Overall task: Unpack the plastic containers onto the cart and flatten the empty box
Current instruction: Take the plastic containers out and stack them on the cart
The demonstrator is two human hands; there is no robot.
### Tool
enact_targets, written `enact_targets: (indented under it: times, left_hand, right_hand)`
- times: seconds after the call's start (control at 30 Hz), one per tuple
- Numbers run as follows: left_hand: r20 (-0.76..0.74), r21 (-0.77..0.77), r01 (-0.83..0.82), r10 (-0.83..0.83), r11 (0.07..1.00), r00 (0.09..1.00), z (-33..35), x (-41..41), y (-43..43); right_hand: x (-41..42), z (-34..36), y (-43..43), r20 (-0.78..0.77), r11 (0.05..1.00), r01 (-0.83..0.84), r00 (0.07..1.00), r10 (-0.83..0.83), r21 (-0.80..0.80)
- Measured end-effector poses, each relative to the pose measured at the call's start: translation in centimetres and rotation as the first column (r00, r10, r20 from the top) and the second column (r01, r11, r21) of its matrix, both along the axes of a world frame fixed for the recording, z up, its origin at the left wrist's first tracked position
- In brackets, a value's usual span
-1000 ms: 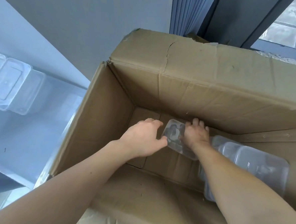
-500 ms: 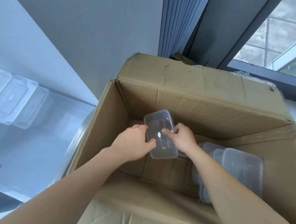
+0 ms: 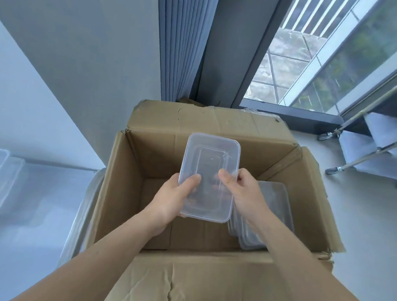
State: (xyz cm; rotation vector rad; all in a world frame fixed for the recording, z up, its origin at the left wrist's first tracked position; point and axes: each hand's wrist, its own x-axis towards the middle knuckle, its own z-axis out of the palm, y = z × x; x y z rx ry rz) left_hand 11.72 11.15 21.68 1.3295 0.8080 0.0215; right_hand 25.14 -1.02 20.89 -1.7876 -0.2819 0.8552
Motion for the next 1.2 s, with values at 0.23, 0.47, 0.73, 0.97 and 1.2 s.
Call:
enact_targets:
  times: [0.23, 0.47, 0.73, 0.97, 1.2]
  left_hand:
    - [-0.021, -0.033, -0.050, 0.049, 0.998, 0.999, -1.2, 2.3, -1.9]
    - [-0.086, -0.042, 0.003, -0.006, 0.999, 0.996, -2.8, 4.6, -3.8]
    - [-0.123, -0.014, 0.005, -0.007, 1.000, 0.992, -3.1, 5.4, -4.2]
    - [-0.132, -0.017, -0.039, 0.037, 0.999, 0.991, -3.5, 4.9, -3.7]
    - [-0.141, -0.008, -0.059, 0.057, 0.998, 0.988, -3.7, 4.5, -3.5]
  right_hand:
    - [3.2, -0.3, -5.7, 0.152, 0.966, 0.136, 0.983, -0.104, -0.218]
    - [7.2, -4.9, -8.7, 0.313, 0.483, 0.078, 0.848, 0.427, -0.872]
    - [6.6, -7.0, -7.4, 0.325, 0.430, 0.126, 0.842, 0.430, -0.894]
    - [8.1, -5.8, -8.3, 0.351, 0.532, 0.151, 0.888, 0.297, -0.833]
    - [8.4, -5.4, -9.2, 0.399, 0.654, 0.149, 0.882, 0.251, -0.741]
